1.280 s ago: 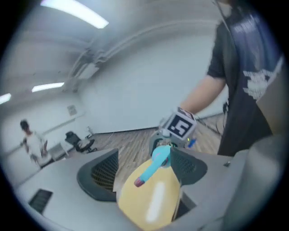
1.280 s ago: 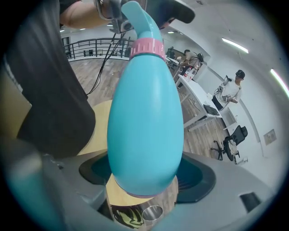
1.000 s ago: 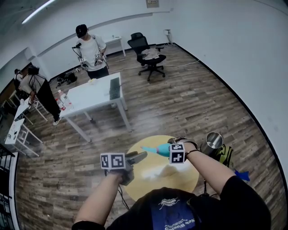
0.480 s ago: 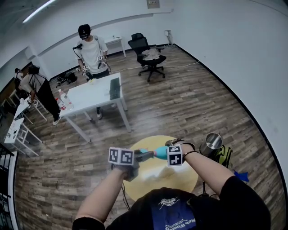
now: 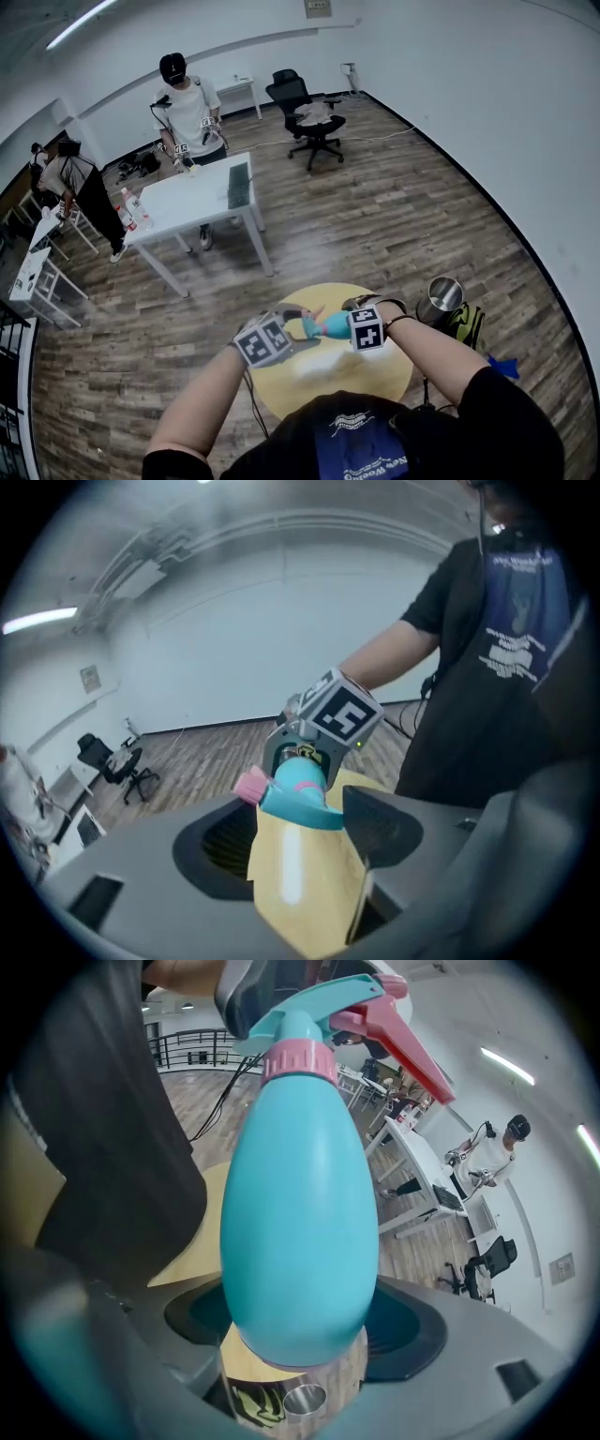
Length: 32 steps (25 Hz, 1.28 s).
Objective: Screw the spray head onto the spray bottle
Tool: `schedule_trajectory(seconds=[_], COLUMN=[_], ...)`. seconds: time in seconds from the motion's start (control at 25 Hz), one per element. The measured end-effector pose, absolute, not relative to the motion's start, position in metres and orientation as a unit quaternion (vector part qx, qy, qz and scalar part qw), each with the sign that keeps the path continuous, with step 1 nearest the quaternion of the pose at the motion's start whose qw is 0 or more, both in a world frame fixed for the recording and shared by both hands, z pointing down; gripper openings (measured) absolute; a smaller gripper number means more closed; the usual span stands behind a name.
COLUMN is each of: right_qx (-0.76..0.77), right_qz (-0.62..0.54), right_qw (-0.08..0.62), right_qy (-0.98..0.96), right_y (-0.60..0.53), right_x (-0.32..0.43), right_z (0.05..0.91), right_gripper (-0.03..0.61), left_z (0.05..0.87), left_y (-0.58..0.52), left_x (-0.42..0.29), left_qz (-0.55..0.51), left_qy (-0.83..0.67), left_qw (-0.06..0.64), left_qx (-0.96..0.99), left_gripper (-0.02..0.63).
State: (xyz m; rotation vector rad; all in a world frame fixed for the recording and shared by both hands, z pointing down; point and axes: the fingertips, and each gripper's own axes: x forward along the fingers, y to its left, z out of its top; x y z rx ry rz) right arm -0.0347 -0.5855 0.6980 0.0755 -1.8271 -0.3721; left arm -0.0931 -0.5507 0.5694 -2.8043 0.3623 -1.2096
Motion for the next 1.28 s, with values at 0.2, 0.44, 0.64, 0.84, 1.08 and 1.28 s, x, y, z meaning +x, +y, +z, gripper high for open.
schedule_trajectory(seconds=[0.2,0.44,0.64,0.84,1.08,1.28], right_qx=[0.014,0.011,0.009,0.006,0.014,0.065], right_qz=[-0.150,-0.130,-0.123,-0.111,-0.083,-0.106], right_qw=[0.595,0.591,0.588,0.579,0.557,0.562], right_qy=[-0.789,-0.796,-0.800,-0.807,-0.826,-0.818], right_y=[-0.582,-0.580,-0.580,-0.577,-0.577,-0.595], right_x=[-0.032,-0.034,-0.031,-0.033,-0.037,-0.030], right_z=[0.704,0.709,0.709,0.709,0.702,0.698], right_gripper=[0.436,0.434,0.433,0.433,0.430,0.430], left_z=[0.583,0.606,0.584,0.583,0.582,0.585], left_y=[-0.550,-0.551,-0.543,-0.536,-0.546,-0.575], left_x=[-0.096,-0.104,-0.090,-0.086,-0.095,-0.125], left_qz=[-0.460,-0.526,-0.522,-0.491,-0.491,-0.402], left_qy=[0.092,0.061,0.048,0.037,0.089,0.239], left_qw=[0.148,0.319,0.454,0.595,0.513,0.138], left_qx=[-0.871,-0.786,-0.720,-0.635,-0.698,-0.873], left_gripper=[0.318,0.305,0.305,0.305,0.273,0.354])
